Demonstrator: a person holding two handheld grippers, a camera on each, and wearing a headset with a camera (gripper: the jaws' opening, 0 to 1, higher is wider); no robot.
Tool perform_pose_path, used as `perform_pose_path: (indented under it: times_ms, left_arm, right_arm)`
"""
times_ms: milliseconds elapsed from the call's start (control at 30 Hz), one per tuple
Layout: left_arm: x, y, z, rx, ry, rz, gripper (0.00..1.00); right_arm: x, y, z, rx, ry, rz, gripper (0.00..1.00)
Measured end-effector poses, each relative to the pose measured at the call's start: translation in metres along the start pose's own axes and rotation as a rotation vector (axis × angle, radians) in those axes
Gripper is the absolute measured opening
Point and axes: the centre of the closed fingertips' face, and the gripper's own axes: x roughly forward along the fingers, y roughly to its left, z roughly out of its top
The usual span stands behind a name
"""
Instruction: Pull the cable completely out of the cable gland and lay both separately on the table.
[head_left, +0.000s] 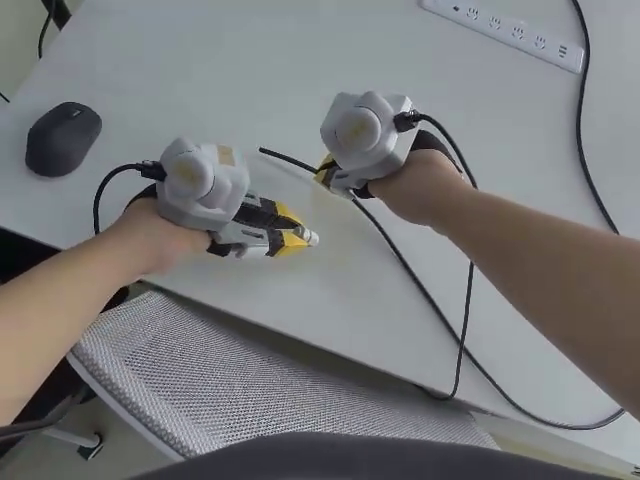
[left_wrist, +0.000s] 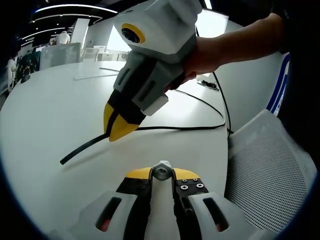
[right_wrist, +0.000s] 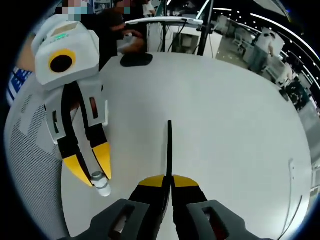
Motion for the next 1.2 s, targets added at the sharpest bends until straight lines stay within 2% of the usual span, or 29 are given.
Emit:
perform_pose_path:
  times_ms: [400, 933, 1200]
  left_arm:
    - [0.003, 0.000, -0.002, -0.005, -0.004, -0.007, 0.16]
    - [0.006, 0.004, -0.010, 0.010, 0.027, 0.009, 0.16]
    - [0.006, 0.004, -0.012, 0.039, 0.042, 0.019, 0.16]
  right_arm:
    - [0.009, 0.005, 0.001, -0.012, 0.005, 0.017, 0.00]
    - [0.013, 0.007, -0.002, -0.025, 0.009, 0.016, 0.00]
    - [0.013, 0.007, -0.002, -0.028, 0.007, 0.009, 0.01]
